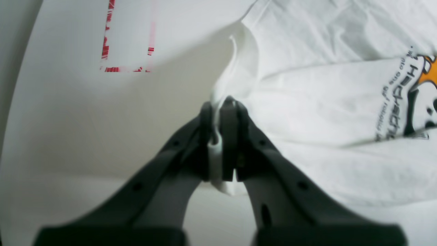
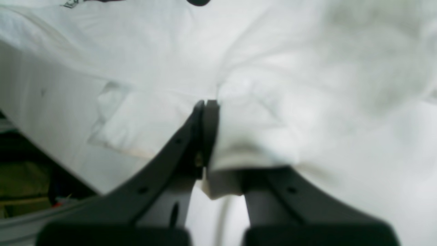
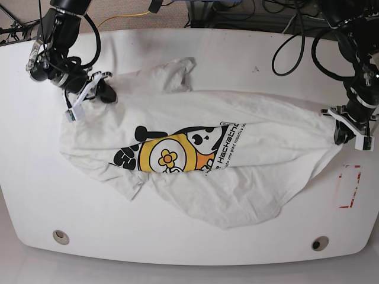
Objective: Fold the T-shirt properly
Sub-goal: 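Lift the shirt with both grippers and swing it up high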
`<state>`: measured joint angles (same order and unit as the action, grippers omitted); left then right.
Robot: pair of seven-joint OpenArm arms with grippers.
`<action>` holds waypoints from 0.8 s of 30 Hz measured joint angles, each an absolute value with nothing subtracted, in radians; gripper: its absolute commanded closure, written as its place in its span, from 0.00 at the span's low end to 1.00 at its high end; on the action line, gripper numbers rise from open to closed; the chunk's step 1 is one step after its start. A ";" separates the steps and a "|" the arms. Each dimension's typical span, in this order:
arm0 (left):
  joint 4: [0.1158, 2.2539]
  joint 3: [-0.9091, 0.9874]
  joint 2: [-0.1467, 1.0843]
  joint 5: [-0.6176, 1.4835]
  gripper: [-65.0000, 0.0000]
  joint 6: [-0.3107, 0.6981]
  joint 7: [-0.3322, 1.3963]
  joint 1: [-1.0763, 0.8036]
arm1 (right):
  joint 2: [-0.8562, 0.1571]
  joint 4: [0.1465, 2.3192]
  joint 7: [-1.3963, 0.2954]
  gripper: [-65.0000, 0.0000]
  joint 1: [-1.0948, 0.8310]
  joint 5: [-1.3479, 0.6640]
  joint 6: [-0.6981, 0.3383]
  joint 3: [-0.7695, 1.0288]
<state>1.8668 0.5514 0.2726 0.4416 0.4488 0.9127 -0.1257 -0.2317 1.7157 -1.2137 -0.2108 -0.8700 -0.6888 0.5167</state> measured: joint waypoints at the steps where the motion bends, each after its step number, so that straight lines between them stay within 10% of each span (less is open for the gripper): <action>1: 1.881 0.549 0.272 0.443 1.00 0.449 0.912 -0.154 | -0.233 1.745 -1.212 1.00 -0.239 -0.902 -0.690 0.517; 12: 1.959 0.649 0.261 0.442 1.00 0.522 0.927 -0.293 | -0.241 1.871 -1.227 1.00 -0.449 -1.107 -0.696 0.723; 24: 1.971 0.533 0.263 0.437 1.00 0.539 0.920 0.010 | -0.351 1.853 -1.208 1.00 -0.183 -1.158 -0.697 0.783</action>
<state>1.9713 0.5335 0.2630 0.4366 0.5388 0.9199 0.0101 -0.3508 1.8530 -1.2079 -0.1829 -1.1584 -0.6968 0.7834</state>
